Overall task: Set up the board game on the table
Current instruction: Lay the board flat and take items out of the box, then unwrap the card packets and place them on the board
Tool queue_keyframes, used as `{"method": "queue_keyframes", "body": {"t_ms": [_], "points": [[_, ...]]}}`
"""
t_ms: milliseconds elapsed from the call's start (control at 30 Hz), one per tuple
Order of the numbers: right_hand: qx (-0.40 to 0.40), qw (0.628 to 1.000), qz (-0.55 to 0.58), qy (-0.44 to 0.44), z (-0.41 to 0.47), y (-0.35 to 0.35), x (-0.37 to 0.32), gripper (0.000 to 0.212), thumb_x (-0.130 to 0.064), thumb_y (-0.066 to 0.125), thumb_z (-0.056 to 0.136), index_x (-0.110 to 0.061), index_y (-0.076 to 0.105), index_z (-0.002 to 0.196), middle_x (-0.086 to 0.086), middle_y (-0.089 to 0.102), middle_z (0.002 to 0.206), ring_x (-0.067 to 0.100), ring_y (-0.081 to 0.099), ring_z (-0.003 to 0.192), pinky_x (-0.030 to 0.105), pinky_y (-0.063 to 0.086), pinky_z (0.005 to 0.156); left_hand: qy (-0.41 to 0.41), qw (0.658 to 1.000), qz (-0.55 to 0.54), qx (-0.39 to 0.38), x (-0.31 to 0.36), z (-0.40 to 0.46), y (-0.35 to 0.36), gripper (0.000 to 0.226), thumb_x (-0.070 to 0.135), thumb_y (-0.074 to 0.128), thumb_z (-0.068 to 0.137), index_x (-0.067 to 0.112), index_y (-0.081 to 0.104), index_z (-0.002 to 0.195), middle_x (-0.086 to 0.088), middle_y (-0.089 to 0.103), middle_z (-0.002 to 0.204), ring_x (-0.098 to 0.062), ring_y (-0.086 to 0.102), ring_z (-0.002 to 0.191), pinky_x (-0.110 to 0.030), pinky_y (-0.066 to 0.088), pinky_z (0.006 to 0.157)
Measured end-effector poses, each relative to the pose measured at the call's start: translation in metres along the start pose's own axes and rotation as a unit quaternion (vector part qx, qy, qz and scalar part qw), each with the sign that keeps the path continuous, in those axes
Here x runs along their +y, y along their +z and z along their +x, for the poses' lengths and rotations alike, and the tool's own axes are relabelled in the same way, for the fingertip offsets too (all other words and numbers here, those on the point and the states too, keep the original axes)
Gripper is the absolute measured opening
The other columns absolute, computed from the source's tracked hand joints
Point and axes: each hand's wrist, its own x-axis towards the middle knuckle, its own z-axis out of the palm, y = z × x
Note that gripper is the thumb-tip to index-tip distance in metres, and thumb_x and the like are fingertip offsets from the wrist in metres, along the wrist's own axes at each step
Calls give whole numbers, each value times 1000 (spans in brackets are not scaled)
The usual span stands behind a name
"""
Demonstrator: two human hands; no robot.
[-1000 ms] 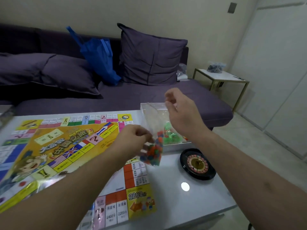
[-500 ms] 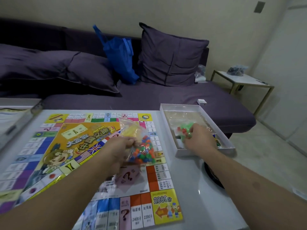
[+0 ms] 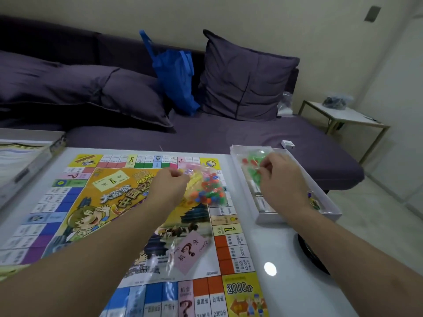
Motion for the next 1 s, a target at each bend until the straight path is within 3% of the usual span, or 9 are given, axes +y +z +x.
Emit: {"method": "queue_keyframes", "body": {"t_ms": [100, 200, 367, 400, 467, 533, 633, 900, 1000], "points": [[3, 995, 61, -84, -16, 0, -51, 8, -10, 64, 97, -17, 62, 93, -5, 56, 93, 13, 51, 83, 21, 40, 69, -77, 973, -184, -114, 4, -21, -15, 42, 43, 64, 102, 2, 67, 113, -15, 76, 108, -30, 77, 96, -50, 63, 89], [-93, 971, 135, -172, -52, 13, -106, 6, -18, 64, 98, -23, 61, 101, -9, 54, 101, 8, 52, 92, 27, 51, 81, -113, 948, -230, -191, 2, -46, -35, 58, 59, 67, 92, 7, 69, 117, -17, 78, 110, -34, 77, 97, -50, 63, 86], [-125, 969, 203, -68, -107, 26, -175, 46, -45, 68, 95, -24, 46, 129, -8, 38, 125, 10, 39, 115, 18, 39, 97, -110, 975, -189, -48, -33, -74, -102, 30, 23, 79, 90, 3, 71, 110, -19, 78, 105, -34, 78, 90, -48, 65, 75], [-182, 951, 249, 22, -112, 25, -188, 60, -52, 71, 93, -25, 40, 137, -6, 39, 132, 12, 42, 119, 21, 42, 100, -107, 977, -181, -24, -40, -80, -120, 33, 24, 82, 87, 3, 71, 110, -19, 78, 103, -36, 78, 91, -52, 65, 75], [-337, 841, 380, 185, -122, 25, -221, 74, -51, 77, 90, -26, 34, 144, 3, 53, 135, 19, 61, 113, 32, 59, 87, -91, 984, -150, 0, -53, -95, -156, 37, 29, 87, 82, 6, 73, 108, -17, 80, 98, -38, 78, 89, -59, 64, 76], [-410, 764, 445, 224, -137, 31, -254, 57, -35, 78, 94, -19, 45, 137, 13, 69, 116, 22, 75, 90, 36, 64, 66, -62, 994, -81, 33, -67, -112, -191, 33, 36, 87, 83, 11, 76, 102, -10, 81, 89, -31, 79, 81, -48, 66, 72], [-412, 759, 466, 189, -167, 48, -305, 33, -18, 76, 96, -17, 55, 120, 19, 73, 101, 23, 76, 75, 42, 63, 57, -39, 992, 73, 98, -87, -137, -248, 38, 58, 81, 82, 24, 75, 97, 1, 78, 87, -17, 75, 82, -30, 58, 68], [-450, 745, 468, 153, -239, 82, -453, 31, -28, 78, 94, -27, 52, 111, 7, 71, 102, 21, 77, 83, 48, 66, 66, -54, 923, 332, 190, -132, -182, -392, 47, 62, 65, 92, 19, 72, 76, 1, 71, 70, -12, 67, 68, -27, 46, 55], [-406, 811, 414, 80, -249, 91, -479, 36, -37, 67, 100, -23, 49, 127, 0, 69, 107, 14, 72, 91, 36, 64, 77, -41, 909, 323, 260, -145, -185, -419, 48, 57, 60, 98, 10, 61, 110, 1, 68, 96, -19, 66, 88, -32, 44, 64]]}}
